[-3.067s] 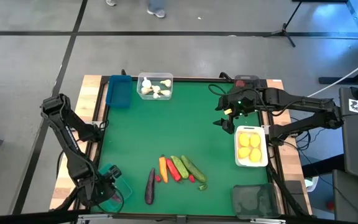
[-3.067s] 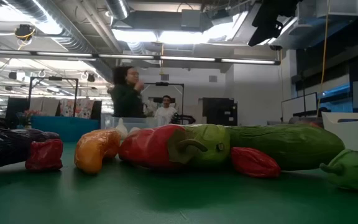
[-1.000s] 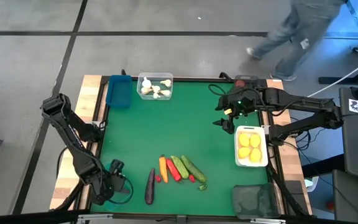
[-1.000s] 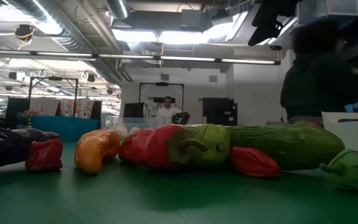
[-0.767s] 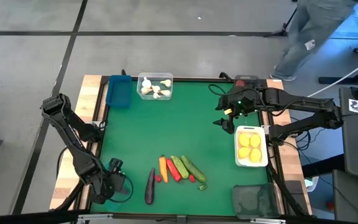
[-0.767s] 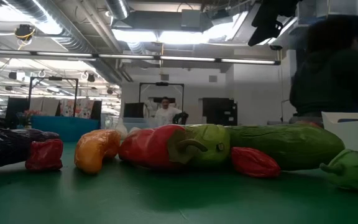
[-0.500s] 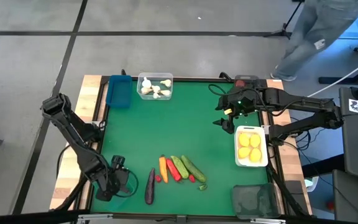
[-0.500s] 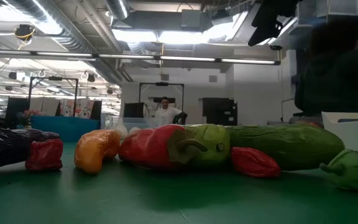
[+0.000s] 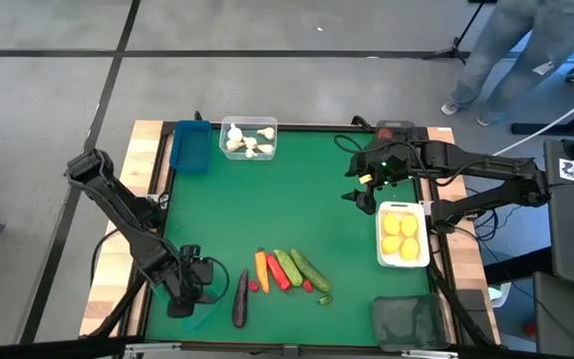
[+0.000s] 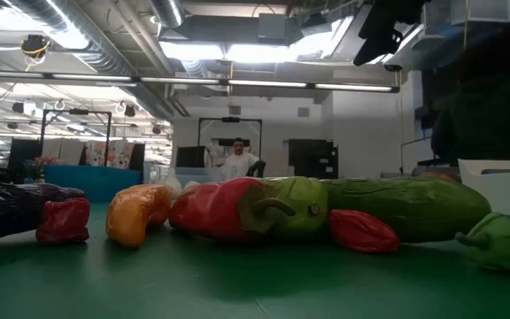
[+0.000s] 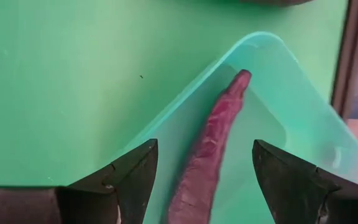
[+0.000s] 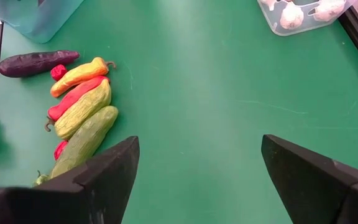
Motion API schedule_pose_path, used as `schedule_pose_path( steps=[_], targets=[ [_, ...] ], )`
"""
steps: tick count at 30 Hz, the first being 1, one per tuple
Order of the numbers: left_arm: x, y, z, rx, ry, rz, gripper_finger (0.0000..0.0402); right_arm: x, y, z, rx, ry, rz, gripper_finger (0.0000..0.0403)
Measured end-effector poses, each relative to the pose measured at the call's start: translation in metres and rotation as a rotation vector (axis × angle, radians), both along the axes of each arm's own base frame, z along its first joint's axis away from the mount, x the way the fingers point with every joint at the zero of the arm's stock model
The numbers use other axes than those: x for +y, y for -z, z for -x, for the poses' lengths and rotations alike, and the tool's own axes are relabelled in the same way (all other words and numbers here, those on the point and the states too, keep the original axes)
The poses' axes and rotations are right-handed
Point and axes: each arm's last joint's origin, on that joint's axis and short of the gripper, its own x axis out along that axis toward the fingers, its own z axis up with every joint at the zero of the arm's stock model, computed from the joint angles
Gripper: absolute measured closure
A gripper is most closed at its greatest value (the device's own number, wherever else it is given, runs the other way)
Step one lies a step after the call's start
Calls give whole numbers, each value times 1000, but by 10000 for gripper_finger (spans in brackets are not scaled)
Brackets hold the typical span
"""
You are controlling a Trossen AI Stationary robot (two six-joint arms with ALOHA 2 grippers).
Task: Sort produce into baskets
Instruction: Put the purple eggplant into the light green bin
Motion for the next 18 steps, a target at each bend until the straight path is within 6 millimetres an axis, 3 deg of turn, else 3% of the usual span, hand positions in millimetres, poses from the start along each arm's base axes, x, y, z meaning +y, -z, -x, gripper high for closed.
schedule_pose_path(
  steps=[12, 18],
  targets=[
    [11, -39, 0, -139, 31, 85, 147, 0, 0, 0, -1, 0, 0, 68],
    [28, -41, -15, -265, -151, -39, 147, 0, 0, 0, -1, 0, 0, 68]
  ],
)
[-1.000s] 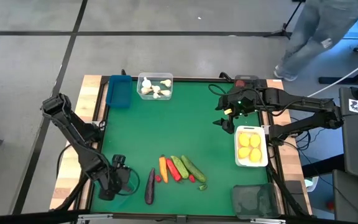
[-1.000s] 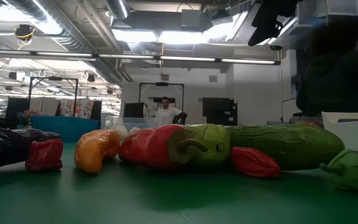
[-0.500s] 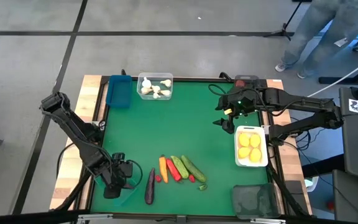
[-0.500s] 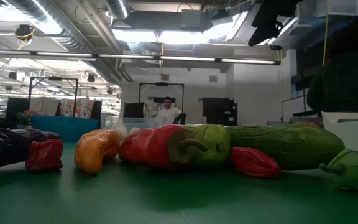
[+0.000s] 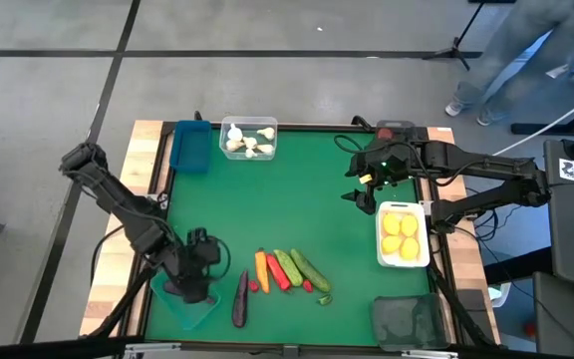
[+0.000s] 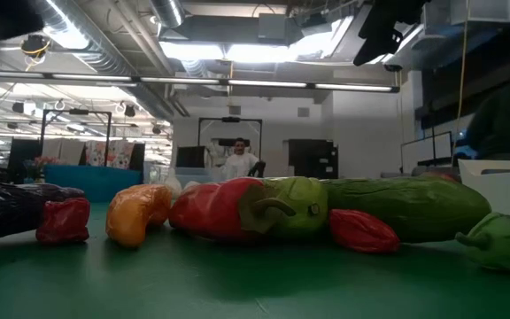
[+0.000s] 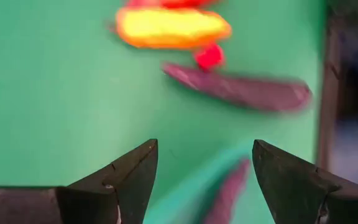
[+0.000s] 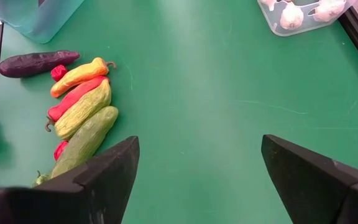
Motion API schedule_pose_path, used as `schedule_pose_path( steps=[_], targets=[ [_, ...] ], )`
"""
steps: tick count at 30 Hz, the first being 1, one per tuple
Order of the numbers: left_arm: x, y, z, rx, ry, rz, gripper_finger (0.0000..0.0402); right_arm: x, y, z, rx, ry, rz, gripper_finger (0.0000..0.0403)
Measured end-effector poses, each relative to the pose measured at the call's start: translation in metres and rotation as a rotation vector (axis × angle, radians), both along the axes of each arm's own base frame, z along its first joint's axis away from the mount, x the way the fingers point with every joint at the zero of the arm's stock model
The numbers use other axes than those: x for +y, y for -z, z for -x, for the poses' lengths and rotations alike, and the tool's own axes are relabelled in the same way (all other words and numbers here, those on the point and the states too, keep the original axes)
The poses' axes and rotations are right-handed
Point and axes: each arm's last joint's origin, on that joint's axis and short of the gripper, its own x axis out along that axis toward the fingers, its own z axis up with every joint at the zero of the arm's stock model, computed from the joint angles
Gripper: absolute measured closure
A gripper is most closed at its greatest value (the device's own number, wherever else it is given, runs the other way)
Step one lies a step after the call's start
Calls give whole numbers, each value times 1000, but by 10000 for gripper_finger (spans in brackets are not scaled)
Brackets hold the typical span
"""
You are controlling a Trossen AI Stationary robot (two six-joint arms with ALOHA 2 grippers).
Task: Sort produce into baskets
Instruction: Put the purple eggplant into the light green bin
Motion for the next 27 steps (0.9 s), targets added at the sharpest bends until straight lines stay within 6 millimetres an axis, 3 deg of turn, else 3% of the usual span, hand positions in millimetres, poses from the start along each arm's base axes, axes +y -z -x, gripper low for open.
schedule_pose_path(
  steps=[7, 10, 15, 24, 27],
  targets=[
    [31, -2, -26, -79, -392, 70, 147, 0, 0, 0, 0, 0, 0, 68],
    [42, -6, -39, -169, -489, 102, 147, 0, 0, 0, 1, -9, 15, 68],
    [56, -13, -54, -361, -595, 6, 147, -1, 0, 0, 4, 5, 36, 68],
    [81, -9, -58, -265, -656, 9, 147, -1, 0, 0, 5, 7, 49, 68],
    [87, -9, -61, -238, -537, -56, 147, -2, 0, 0, 10, -5, 94, 68]
  ],
)
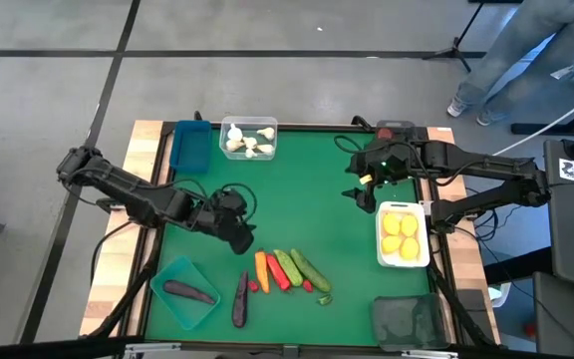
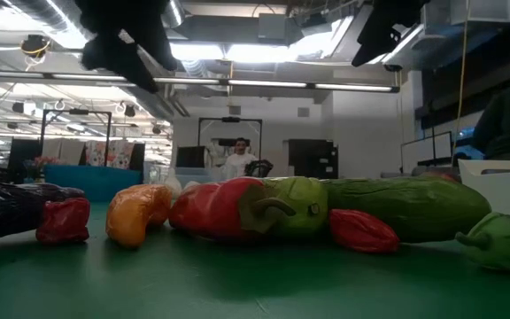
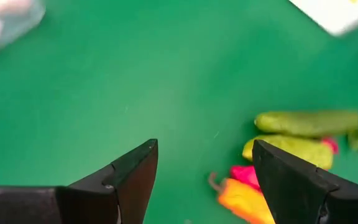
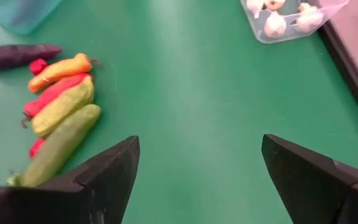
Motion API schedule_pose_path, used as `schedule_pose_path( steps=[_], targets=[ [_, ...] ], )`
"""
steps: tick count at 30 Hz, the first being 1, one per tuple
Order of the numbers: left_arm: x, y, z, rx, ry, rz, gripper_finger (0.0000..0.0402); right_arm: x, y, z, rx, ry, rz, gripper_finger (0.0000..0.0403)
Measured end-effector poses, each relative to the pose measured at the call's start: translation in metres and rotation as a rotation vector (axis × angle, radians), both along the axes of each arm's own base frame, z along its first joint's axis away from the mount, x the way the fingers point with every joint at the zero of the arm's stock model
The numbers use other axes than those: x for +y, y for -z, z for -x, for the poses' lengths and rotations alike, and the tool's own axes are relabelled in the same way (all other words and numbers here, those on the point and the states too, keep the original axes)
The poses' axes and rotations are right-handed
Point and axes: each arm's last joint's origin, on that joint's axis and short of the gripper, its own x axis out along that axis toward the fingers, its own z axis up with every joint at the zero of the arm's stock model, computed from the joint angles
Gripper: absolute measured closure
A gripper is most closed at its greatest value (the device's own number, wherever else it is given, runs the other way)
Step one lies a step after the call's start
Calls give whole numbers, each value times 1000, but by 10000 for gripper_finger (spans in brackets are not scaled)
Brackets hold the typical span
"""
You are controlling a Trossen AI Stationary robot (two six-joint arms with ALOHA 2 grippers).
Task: Sort produce into baskets
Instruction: Put the purple eggplant into the light green bin
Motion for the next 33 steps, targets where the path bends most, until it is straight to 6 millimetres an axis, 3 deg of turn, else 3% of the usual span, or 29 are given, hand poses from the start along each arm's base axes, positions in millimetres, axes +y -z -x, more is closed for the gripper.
schedule_pose_path(
  steps=[3, 6, 8, 11, 17, 23, 33],
  targets=[
    [2, -1, -3, 31, 142, -89, 147, 0, 0, 0, 3, -20, 20, 68],
    [7, -3, -9, -3, 163, -43, 147, 0, 0, 0, 3, -18, 26, 68],
    [6, -2, -11, 26, 315, -13, 147, 0, 0, 0, 3, -17, 26, 68],
    [-5, 0, -9, 77, 639, -105, 147, 0, 0, 0, 3, -17, 26, 68],
    [-22, 6, -15, 92, 1043, -434, 147, 0, 0, 0, 2, -17, 25, 68],
    [-47, 33, -17, 153, 1581, -592, 147, 0, 0, 0, 2, -16, 24, 68],
    [-85, 58, -13, 169, 1983, -864, 147, 0, 0, 0, 2, -11, 19, 68]
  ],
)
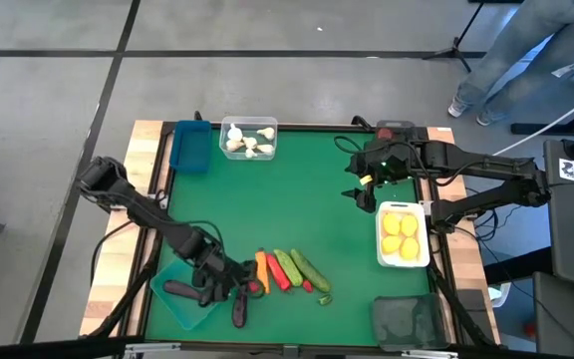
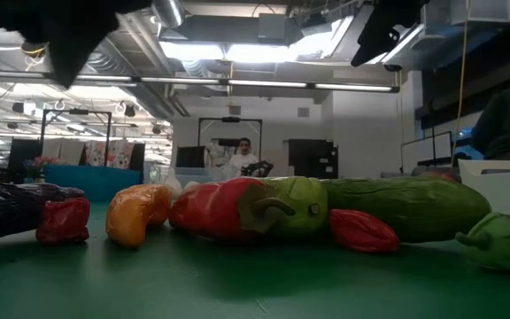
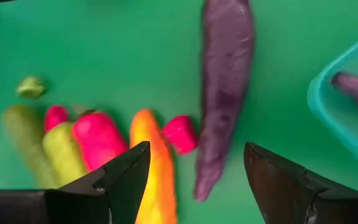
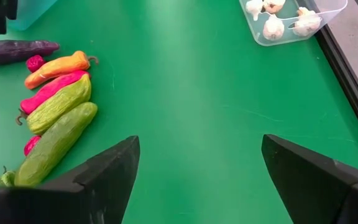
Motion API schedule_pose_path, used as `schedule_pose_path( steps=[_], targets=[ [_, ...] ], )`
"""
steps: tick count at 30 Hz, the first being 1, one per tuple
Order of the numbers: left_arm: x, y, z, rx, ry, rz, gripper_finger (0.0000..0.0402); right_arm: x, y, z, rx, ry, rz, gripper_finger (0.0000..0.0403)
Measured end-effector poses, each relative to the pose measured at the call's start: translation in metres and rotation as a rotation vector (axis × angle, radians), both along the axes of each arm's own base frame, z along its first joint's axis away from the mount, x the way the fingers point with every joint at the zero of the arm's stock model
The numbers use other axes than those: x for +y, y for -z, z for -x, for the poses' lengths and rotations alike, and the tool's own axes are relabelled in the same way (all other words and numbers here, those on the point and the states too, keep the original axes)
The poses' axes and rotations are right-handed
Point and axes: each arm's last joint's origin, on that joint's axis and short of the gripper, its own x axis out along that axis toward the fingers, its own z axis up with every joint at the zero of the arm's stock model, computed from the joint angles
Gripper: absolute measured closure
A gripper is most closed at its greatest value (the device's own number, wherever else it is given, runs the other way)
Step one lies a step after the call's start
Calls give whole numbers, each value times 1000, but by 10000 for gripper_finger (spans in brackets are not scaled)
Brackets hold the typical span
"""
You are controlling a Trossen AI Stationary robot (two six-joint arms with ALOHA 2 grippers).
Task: Sort produce into baskets
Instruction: Put the purple eggplant into the light green bin
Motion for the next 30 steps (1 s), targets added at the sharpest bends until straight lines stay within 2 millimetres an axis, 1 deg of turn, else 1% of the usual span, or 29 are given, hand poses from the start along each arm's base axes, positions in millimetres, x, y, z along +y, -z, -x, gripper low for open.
schedule_pose_path(
  steps=[3, 7, 10, 14, 20, 26, 30],
  targets=[
    [-3, 11, -3, 36, -23, -21, 147, 0, 0, 0, -1, 6, -7, 68],
    [-5, 22, -5, 41, 86, -91, 147, 0, 0, 0, -3, 12, -23, 68],
    [-4, 29, -6, 61, 111, -127, 147, 0, 0, 0, -2, 13, -24, 68],
    [-3, 29, -3, 112, 116, -151, 147, 0, 0, 0, 0, 13, -24, 68],
    [-5, 28, -4, 117, 151, -120, 147, 0, 0, 0, -1, 13, -24, 68],
    [-5, 37, -7, 145, 144, -121, 147, 0, 0, 0, -1, 13, -24, 68],
    [1, 42, -12, 154, 145, -136, 147, 0, 0, 0, -2, 13, -24, 68]
  ],
)
